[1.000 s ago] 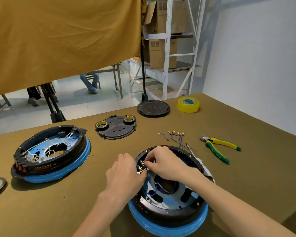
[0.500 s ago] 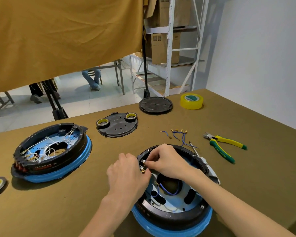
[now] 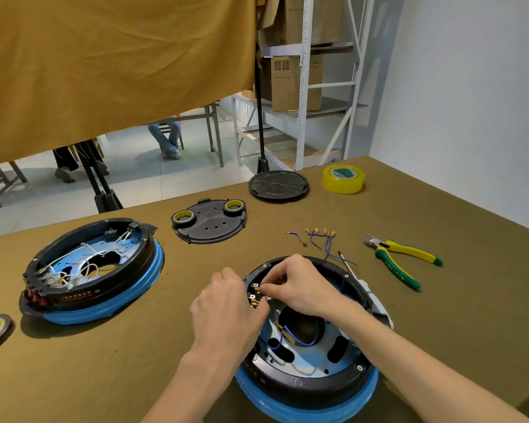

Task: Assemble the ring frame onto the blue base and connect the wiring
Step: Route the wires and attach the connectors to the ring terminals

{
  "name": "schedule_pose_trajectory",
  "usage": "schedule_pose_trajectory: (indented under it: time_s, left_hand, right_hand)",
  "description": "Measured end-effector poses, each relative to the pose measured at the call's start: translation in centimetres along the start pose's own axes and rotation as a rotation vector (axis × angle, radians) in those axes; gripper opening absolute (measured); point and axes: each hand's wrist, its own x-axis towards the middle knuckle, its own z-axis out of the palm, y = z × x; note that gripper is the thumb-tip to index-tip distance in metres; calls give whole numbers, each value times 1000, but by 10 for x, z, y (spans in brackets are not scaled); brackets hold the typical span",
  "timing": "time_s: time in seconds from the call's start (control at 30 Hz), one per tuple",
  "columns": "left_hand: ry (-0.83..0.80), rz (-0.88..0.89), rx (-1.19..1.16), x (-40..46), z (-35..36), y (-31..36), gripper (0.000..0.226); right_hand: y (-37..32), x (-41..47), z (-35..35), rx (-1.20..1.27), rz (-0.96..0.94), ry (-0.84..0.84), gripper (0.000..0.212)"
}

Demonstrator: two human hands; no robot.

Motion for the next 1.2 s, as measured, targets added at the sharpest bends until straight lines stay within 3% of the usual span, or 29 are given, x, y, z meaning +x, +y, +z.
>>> schedule_pose_trajectory:
  time_s: [0.87,1.2]
  left_hand:
    - [71,102,9,5,4,-5,41]
    - [-6,58,-35,7,8,-7,50]
  right_hand:
    - [-7,-3,2,-40,23,27,11]
    - [-4,-12,-13,96,131,23,24]
